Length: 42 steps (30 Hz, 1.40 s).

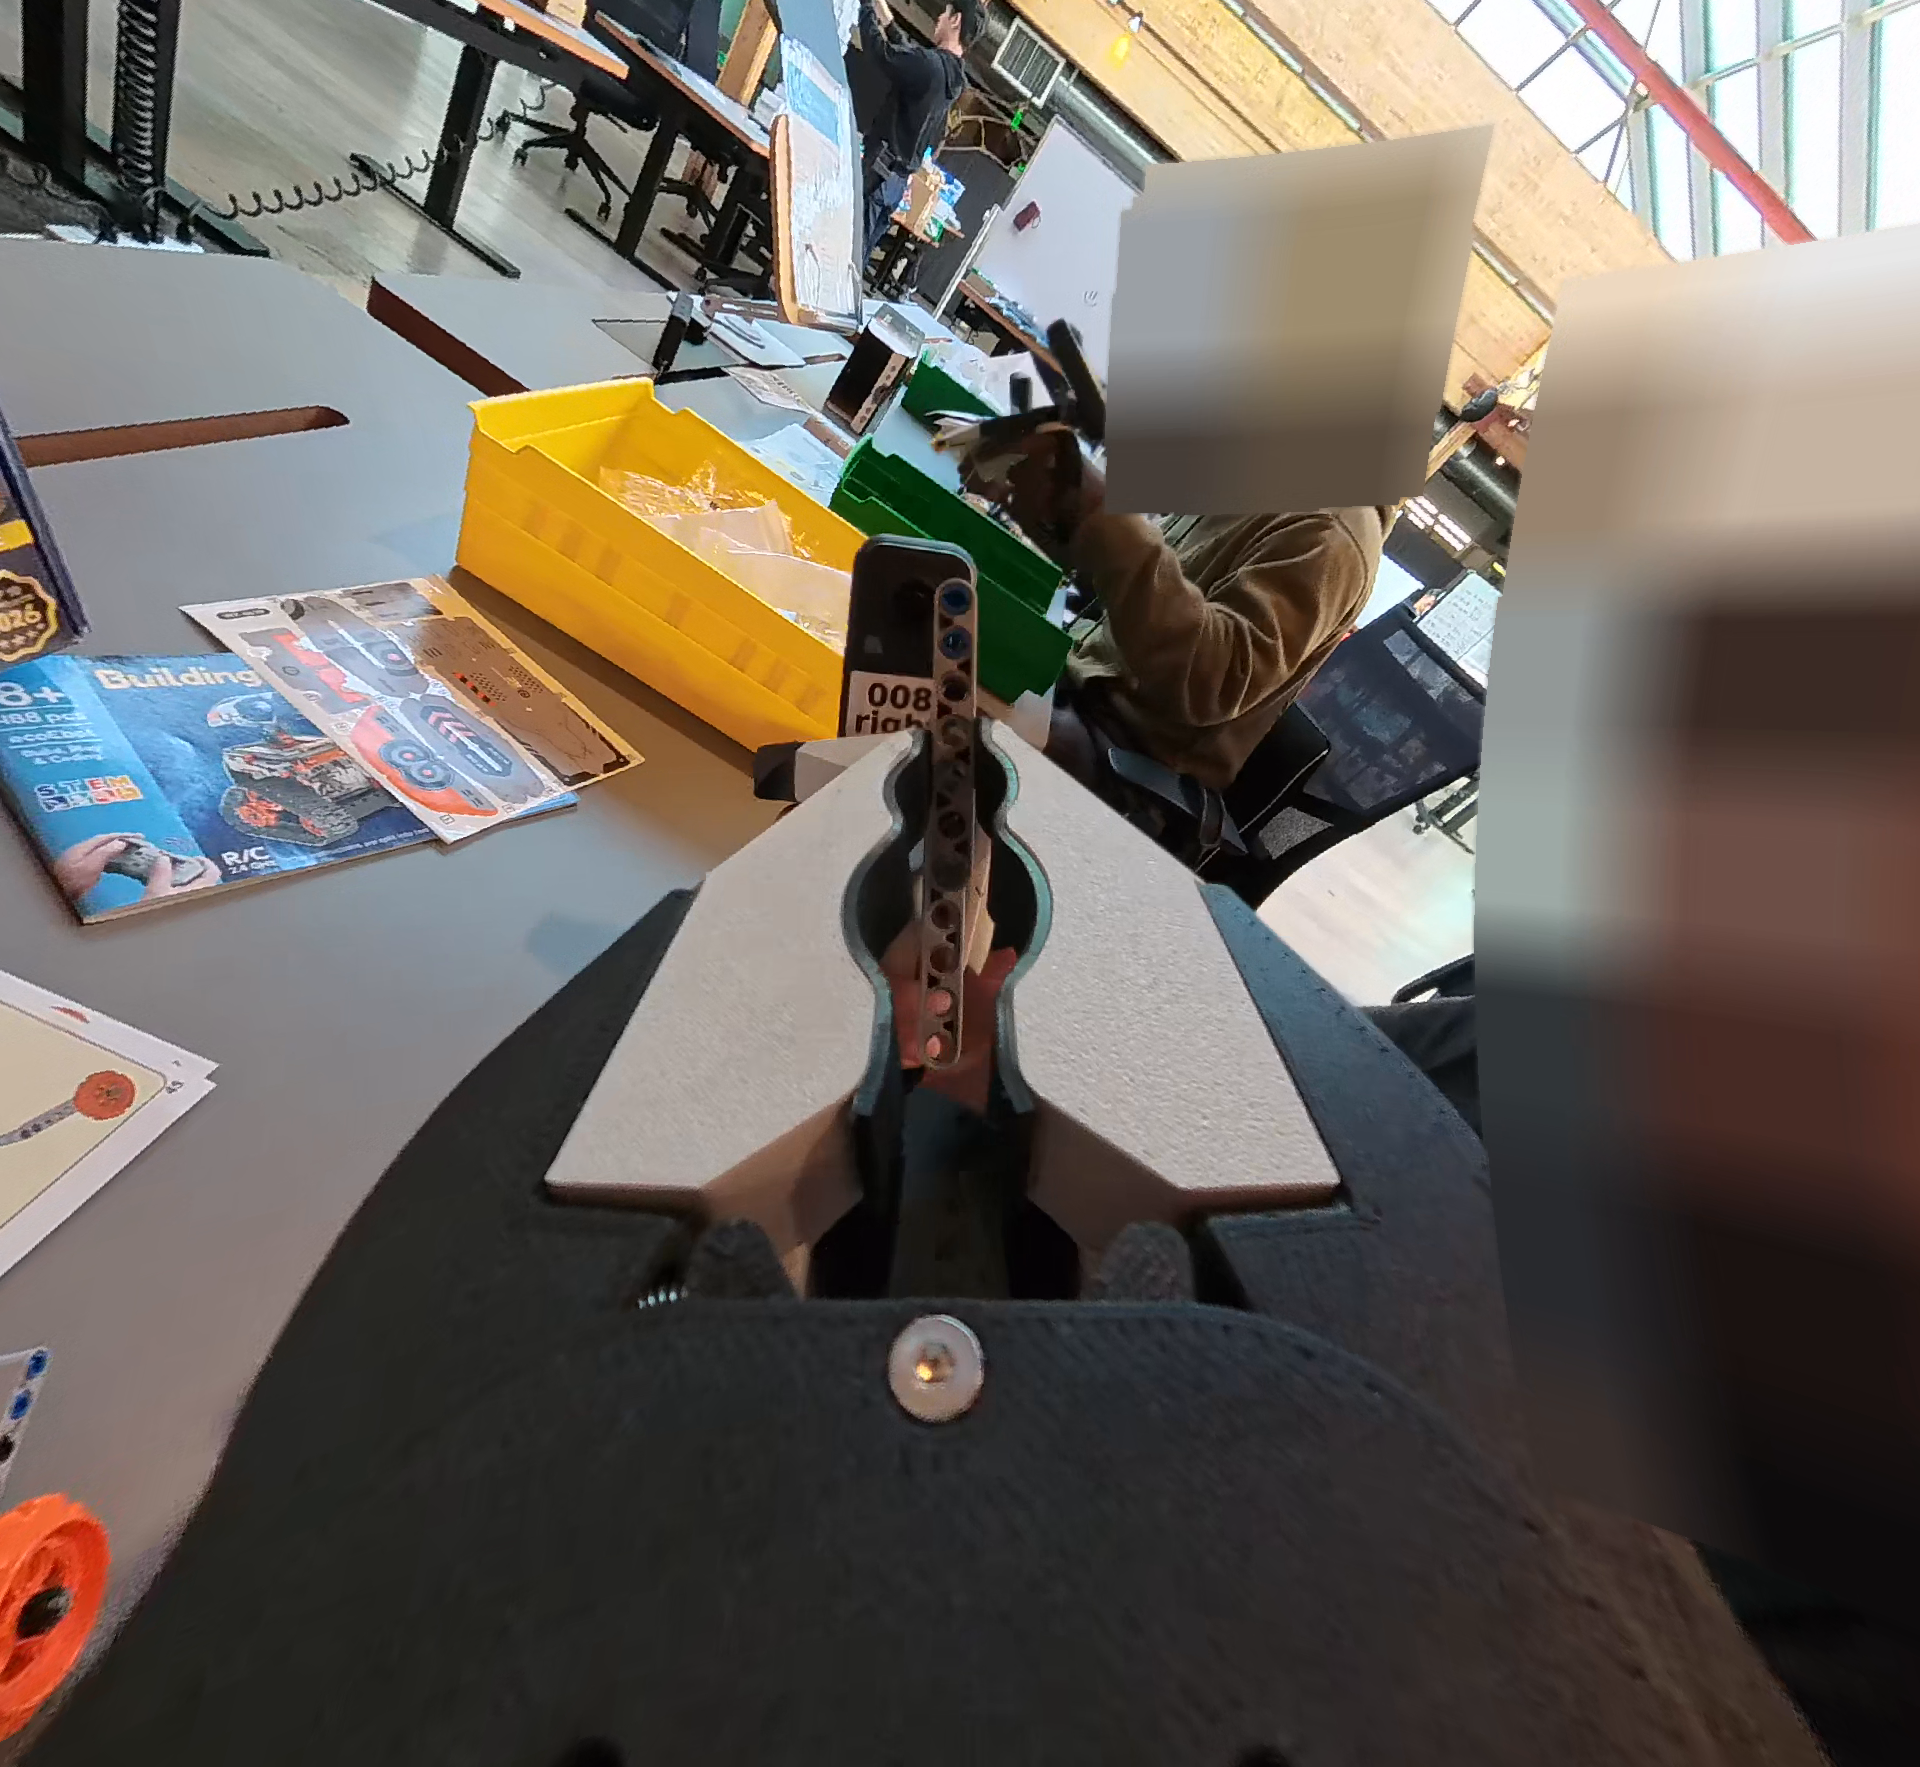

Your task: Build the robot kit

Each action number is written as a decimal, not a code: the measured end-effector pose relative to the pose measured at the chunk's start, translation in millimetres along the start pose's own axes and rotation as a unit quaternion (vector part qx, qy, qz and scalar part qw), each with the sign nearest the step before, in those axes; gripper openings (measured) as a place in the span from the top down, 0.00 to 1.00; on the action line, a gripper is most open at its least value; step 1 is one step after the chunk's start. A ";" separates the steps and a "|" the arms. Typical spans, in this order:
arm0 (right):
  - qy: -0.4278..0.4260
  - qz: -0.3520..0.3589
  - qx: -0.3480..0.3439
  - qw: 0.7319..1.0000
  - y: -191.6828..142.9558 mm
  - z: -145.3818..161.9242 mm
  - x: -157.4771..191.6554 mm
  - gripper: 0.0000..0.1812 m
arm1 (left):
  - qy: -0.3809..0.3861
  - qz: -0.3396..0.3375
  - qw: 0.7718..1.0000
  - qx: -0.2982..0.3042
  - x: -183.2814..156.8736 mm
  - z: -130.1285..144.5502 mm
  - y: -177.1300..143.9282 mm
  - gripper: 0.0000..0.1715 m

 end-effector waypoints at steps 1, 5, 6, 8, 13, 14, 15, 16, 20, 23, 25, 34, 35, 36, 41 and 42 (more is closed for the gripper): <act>0.003 0.000 -0.002 1.000 -0.1 -0.4 -0.3 0.97 | -0.001 0.001 1.000 -0.005 0.0 -0.1 0.1 0.97; 0.024 -0.001 -0.016 1.000 -0.2 -2.5 -1.5 0.97 | 0.001 -0.001 1.000 -0.025 0.8 -1.0 0.9 0.97; 0.026 0.000 -0.019 0.999 -0.3 -3.1 -1.5 0.97 | -0.001 0.001 1.000 -0.029 0.9 -1.2 1.2 0.97; 0.026 0.000 -0.024 0.999 -0.6 -4.5 -1.7 0.97 | -0.008 0.005 0.999 -0.037 1.7 -1.8 1.9 0.97; 0.014 0.013 -0.024 1.000 -3.6 -6.1 -4.2 0.97 | -0.022 0.006 0.999 -0.046 5.3 -1.4 4.5 0.97; 0.012 0.018 -0.021 1.000 -4.2 -5.9 -5.1 0.97 | -0.025 0.004 0.999 -0.045 6.8 -1.2 4.8 0.97; 0.015 0.019 -0.019 1.000 -5.1 -5.9 -5.8 0.97 | -0.026 0.003 0.999 -0.045 7.6 -0.7 5.3 0.97; 0.020 0.017 -0.018 1.000 -5.7 -5.8 -6.3 0.97 | -0.028 0.002 0.999 -0.045 8.2 -0.5 5.8 0.97; 0.025 0.011 -0.020 0.999 -6.5 -6.0 -5.8 0.97 | -0.044 0.011 0.998 -0.051 7.7 -1.1 6.8 0.96; 0.009 0.019 -0.011 1.000 -6.2 -4.2 -6.4 0.97 | -0.041 0.007 0.998 -0.052 8.0 -0.7 6.8 0.96; 0.004 0.023 -0.007 1.000 -5.7 -2.7 -7.1 0.97 | -0.033 -0.002 0.998 -0.050 8.6 -0.6 6.6 0.97; 0.004 0.017 -0.012 1.000 -6.5 -3.9 -4.8 0.97 | -0.010 -0.015 0.999 -0.040 6.0 -0.3 8.1 0.97; 0.000 0.018 -0.010 1.000 -6.3 -4.2 -4.3 0.97 | -0.009 -0.014 0.999 -0.041 5.8 -0.4 8.0 0.97; -0.005 0.020 -0.011 1.000 -6.3 -4.5 -3.9 0.97 | -0.009 -0.013 0.999 -0.042 5.5 -0.5 8.0 0.97; -0.019 0.032 -0.009 0.999 -4.6 -5.7 -3.4 0.97 | -0.022 -0.007 0.998 -0.054 6.9 -1.7 6.8 0.97; -0.022 0.032 -0.008 0.999 -4.1 -5.9 -2.9 0.97 | -0.026 -0.003 0.998 -0.057 6.5 -1.9 6.4 0.97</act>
Point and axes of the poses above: each gripper's, where its closed fingertips meet, y out along the fingers, z out of its underside, x = y × z across the jaws, the point moved 2 cm from there along -y, back along the fingers, and after that the axes turned 5 degrees about -x, right-handed, at the moved point
